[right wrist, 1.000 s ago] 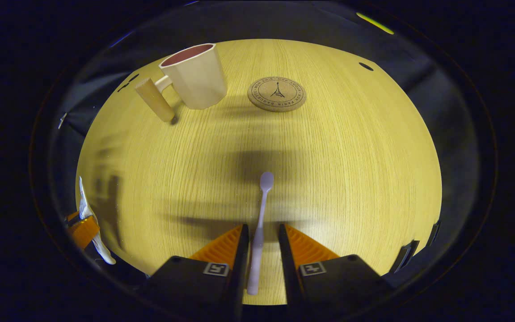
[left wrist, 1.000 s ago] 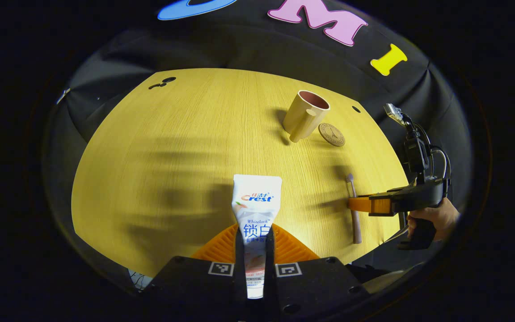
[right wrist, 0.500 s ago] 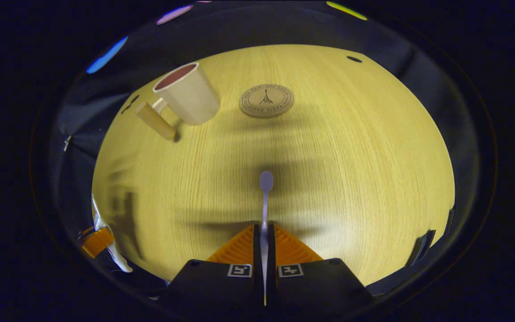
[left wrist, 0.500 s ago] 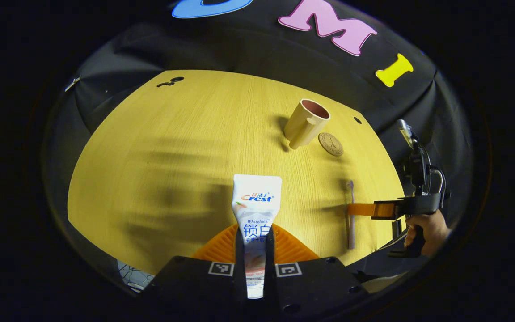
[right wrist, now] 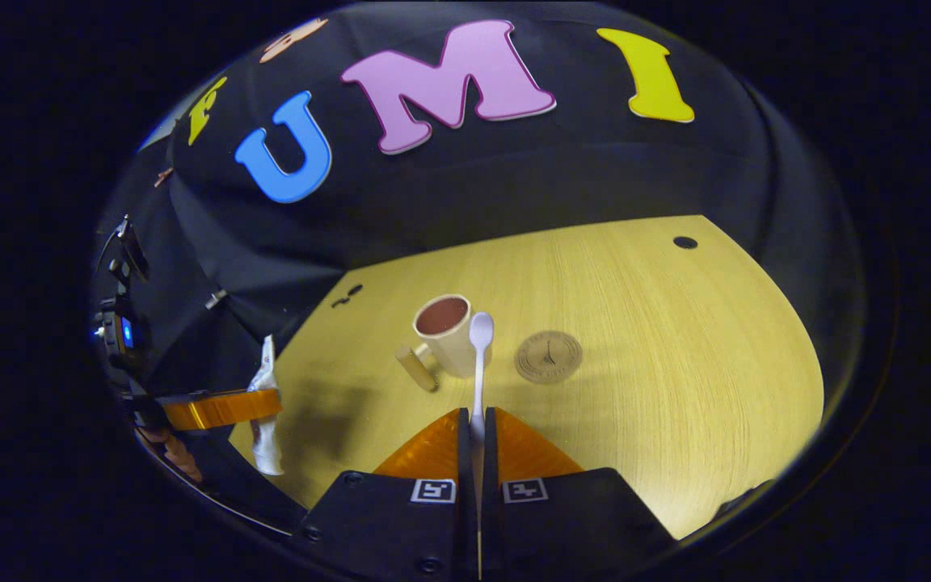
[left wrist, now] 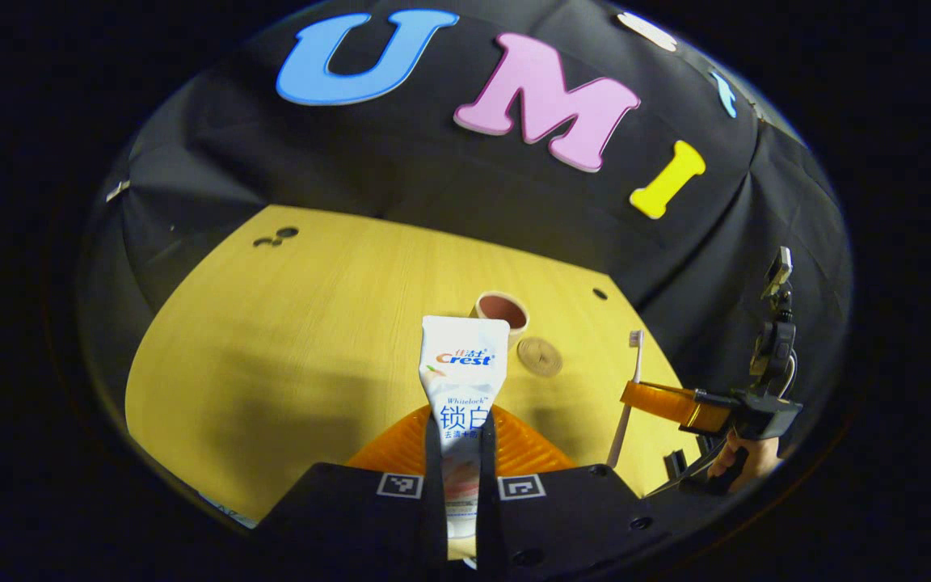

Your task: Put the toothbrush and toothpaste on the desktop into the cup, then pick up the cup and place it on the coaster on the desktop.

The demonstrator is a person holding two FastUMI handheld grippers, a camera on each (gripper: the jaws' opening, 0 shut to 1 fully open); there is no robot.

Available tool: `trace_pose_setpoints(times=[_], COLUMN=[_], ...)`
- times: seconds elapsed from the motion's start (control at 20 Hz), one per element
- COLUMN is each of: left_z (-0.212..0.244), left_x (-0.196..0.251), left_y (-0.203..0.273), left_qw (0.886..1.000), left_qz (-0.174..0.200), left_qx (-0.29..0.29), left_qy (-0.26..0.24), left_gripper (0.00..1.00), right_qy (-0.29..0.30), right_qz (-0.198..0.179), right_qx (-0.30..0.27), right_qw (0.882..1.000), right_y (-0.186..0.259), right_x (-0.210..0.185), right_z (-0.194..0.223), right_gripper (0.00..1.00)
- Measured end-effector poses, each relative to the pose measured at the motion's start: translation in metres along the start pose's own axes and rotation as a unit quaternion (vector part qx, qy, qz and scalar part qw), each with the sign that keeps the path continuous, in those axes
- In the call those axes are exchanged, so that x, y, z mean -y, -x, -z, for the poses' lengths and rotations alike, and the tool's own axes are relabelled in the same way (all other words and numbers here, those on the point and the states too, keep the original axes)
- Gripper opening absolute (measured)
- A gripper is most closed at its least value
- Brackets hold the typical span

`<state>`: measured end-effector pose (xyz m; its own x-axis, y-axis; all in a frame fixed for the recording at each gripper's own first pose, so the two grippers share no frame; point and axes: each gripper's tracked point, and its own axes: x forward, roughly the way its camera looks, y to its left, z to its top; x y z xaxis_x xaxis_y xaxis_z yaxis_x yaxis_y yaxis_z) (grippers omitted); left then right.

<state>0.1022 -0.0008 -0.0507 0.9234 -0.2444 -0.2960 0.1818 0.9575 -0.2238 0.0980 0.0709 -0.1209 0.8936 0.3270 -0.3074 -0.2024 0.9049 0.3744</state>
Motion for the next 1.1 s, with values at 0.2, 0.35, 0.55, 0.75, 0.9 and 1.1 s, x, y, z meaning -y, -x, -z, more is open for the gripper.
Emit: trace_pose_setpoints(times=[0.2, 0.35, 0.55, 0.75, 0.9, 1.1], left_z=[-0.055, -0.089, -0.121, -0.134, -0.132, -0.117], left_x=[0.041, 0.055, 0.056, 0.053, 0.048, 0.044], left_y=[-0.024, -0.053, -0.086, -0.117, -0.152, -0.193], left_qw=[0.997, 0.992, 0.982, 0.974, 0.971, 0.973], left_qz=[0.032, 0.039, 0.045, 0.047, 0.045, 0.035], left_qx=[0.075, 0.119, 0.179, 0.220, 0.234, 0.228], left_qy=[-0.010, 0.002, 0.025, 0.031, 0.026, 0.020], left_gripper=[0.19, 0.19, 0.19, 0.19, 0.19, 0.19], right_qy=[-0.016, -0.009, -0.016, -0.010, -0.017, -0.023], right_qz=[-0.059, -0.083, -0.116, -0.133, -0.146, -0.150], right_qx=[0.082, 0.123, 0.157, 0.175, 0.185, 0.208], right_qw=[0.995, 0.989, 0.981, 0.976, 0.972, 0.966], right_y=[-0.007, -0.014, -0.034, -0.054, -0.059, -0.056], right_x=[-0.011, -0.005, 0.000, 0.002, -0.001, 0.003], right_z=[-0.068, -0.102, -0.123, -0.130, -0.132, -0.144], right_gripper=[0.06, 0.06, 0.06, 0.06, 0.06, 0.06])
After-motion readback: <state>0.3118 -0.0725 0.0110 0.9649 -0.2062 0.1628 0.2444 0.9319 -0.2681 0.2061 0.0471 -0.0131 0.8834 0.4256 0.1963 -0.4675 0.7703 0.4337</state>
